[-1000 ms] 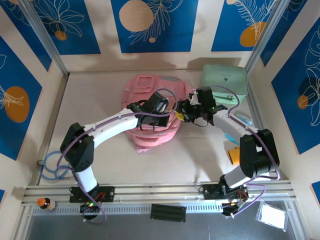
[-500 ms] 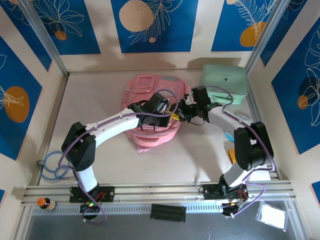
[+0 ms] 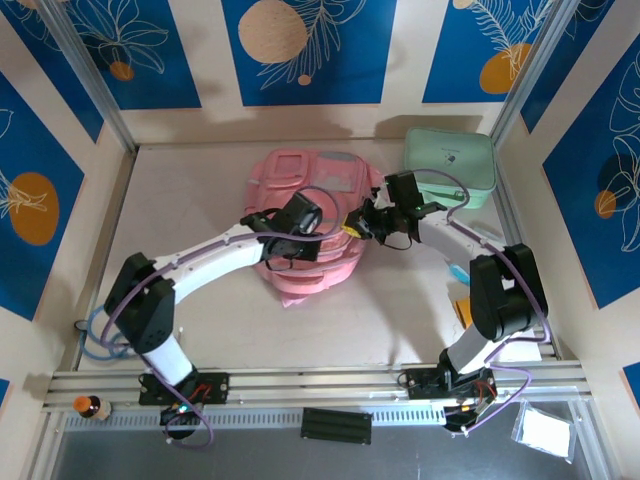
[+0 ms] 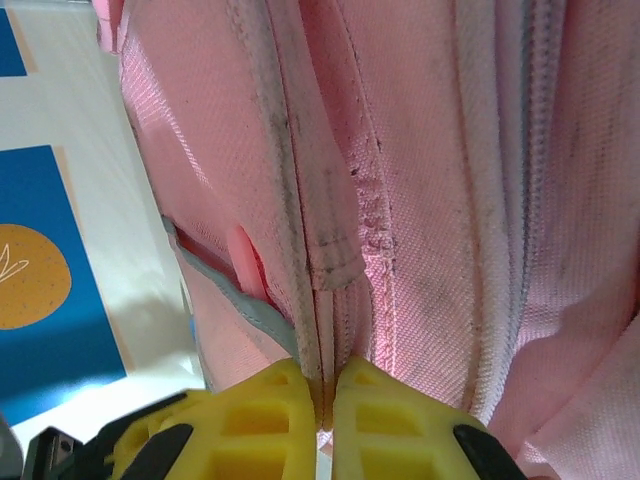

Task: Pack the student bag
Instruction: Unzip the student bag at the center of the table.

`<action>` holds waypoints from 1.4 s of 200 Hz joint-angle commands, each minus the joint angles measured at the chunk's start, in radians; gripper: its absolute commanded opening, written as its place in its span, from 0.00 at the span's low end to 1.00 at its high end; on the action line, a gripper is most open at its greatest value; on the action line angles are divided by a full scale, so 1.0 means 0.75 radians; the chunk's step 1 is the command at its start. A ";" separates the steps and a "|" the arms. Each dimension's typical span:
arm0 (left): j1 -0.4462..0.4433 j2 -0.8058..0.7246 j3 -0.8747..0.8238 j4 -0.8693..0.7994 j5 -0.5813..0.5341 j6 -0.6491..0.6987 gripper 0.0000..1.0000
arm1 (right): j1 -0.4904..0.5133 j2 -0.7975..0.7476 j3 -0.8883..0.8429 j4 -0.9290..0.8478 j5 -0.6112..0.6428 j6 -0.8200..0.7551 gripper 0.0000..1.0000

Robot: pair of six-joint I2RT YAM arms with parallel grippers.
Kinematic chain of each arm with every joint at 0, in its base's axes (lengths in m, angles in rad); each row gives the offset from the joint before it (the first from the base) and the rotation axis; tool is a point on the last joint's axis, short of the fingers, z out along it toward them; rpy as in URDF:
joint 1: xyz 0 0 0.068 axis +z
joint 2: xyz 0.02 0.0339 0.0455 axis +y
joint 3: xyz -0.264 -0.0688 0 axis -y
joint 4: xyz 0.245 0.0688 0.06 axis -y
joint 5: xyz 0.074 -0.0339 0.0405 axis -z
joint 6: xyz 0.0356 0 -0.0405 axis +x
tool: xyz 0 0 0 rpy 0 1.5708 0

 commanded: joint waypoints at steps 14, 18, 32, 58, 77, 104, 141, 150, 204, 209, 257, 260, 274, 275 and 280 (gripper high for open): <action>0.081 -0.124 -0.097 -0.234 -0.232 0.036 0.00 | -0.057 -0.030 0.023 -0.028 0.095 -0.051 0.07; 0.090 -0.132 -0.101 -0.235 -0.238 0.042 0.00 | -0.059 -0.027 0.029 -0.028 0.093 -0.058 0.07; 0.110 -0.154 -0.110 -0.220 -0.236 0.069 0.00 | -0.060 -0.007 0.048 -0.021 0.075 -0.081 0.07; 0.108 -0.159 -0.090 -0.154 -0.111 0.151 0.00 | -0.063 0.065 0.119 -0.016 0.012 -0.142 0.07; 0.087 -0.154 -0.088 -0.068 -0.014 0.198 0.00 | -0.069 0.111 0.165 0.000 0.028 -0.181 0.08; 0.026 -0.118 -0.033 0.003 0.061 0.255 0.00 | -0.093 0.164 0.248 -0.016 0.082 -0.206 0.13; -0.035 -0.014 0.079 0.046 0.105 0.251 0.00 | -0.113 0.084 0.233 -0.077 0.165 -0.164 0.36; -0.041 0.010 0.098 0.053 0.107 0.242 0.00 | -0.115 0.031 0.190 -0.096 0.201 -0.136 0.40; -0.043 0.074 0.133 0.071 0.131 0.229 0.00 | -0.091 -0.212 -0.101 -0.039 0.137 0.059 0.53; -0.042 0.074 0.132 0.073 0.132 0.229 0.00 | -0.085 -0.211 -0.109 -0.028 0.113 0.075 0.53; -0.043 0.076 0.128 0.071 0.144 0.224 0.00 | -0.001 -0.117 -0.054 0.070 0.030 0.150 0.53; -0.043 0.075 0.128 0.071 0.144 0.223 0.00 | 0.003 -0.109 -0.048 0.072 0.030 0.152 0.53; -0.043 0.074 0.128 0.067 0.146 0.219 0.00 | 0.018 -0.071 -0.018 0.071 0.029 0.154 0.52; -0.043 0.073 0.128 0.067 0.146 0.219 0.00 | 0.019 -0.069 -0.015 0.070 0.029 0.154 0.52; -0.043 0.073 0.128 0.067 0.146 0.217 0.00 | 0.024 -0.058 -0.006 0.070 0.030 0.159 0.52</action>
